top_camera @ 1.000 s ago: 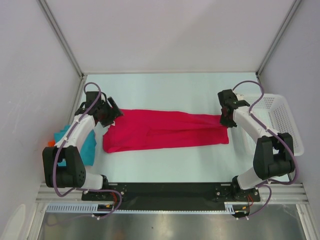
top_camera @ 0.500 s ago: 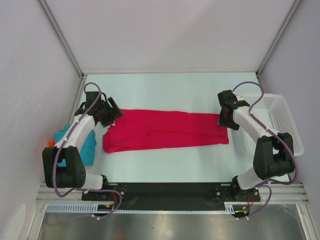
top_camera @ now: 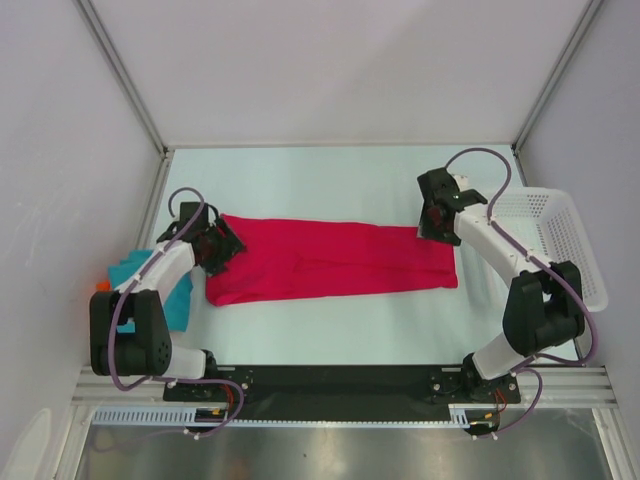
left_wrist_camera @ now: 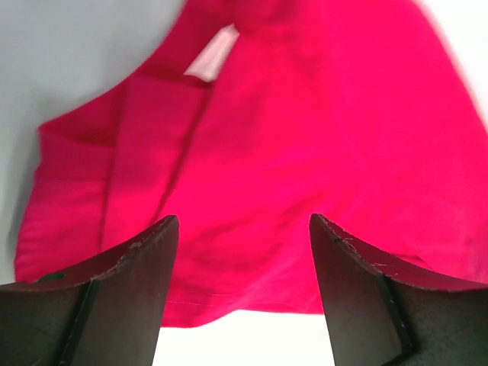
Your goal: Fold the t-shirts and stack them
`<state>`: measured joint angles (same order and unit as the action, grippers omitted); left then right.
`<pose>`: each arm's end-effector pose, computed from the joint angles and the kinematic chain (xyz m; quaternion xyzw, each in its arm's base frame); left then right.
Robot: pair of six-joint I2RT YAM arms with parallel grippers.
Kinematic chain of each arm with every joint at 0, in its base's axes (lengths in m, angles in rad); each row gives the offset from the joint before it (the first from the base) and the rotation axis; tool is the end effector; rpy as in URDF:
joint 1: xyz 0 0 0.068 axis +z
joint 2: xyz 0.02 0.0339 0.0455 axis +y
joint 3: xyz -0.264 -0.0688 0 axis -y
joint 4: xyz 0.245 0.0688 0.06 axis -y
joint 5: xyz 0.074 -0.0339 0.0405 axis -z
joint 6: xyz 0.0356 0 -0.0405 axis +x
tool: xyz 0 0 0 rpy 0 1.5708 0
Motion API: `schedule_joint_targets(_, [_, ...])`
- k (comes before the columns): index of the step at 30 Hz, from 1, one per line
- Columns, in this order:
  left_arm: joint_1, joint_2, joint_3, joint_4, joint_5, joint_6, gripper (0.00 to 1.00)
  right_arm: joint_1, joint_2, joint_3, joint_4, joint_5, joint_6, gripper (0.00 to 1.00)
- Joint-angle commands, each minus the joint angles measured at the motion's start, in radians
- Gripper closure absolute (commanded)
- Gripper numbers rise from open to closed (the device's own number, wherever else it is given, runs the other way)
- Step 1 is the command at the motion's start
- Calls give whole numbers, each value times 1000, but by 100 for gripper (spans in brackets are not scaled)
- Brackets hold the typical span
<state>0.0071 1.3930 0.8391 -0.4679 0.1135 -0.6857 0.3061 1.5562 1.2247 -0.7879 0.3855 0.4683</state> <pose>0.2703 -0.0021 0.2022 -0.3118 0.9091 -0.1416 0.2370 0.3034 0.0819 0.2582 0.1202 0.9500 -0.0899 0.2739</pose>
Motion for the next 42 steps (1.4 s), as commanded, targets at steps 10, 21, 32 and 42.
schedule_joint_targets(10, [4, -158, -208, 5, -288, -228, 25, 134, -44, 38, 26, -86, 18, 42])
schedule_joint_targets(21, [2, -169, -285, 20, -287, -316, 25, 143, -88, 16, 50, -123, 4, 42])
schedule_joint_targets(32, [14, -52, -368, 173, -149, -388, 38, 130, -64, 93, 24, -125, -8, 41])
schedule_joint_targets(42, [114, -112, -336, 175, -25, -382, 97, 116, -54, 159, -11, -128, -17, 41])
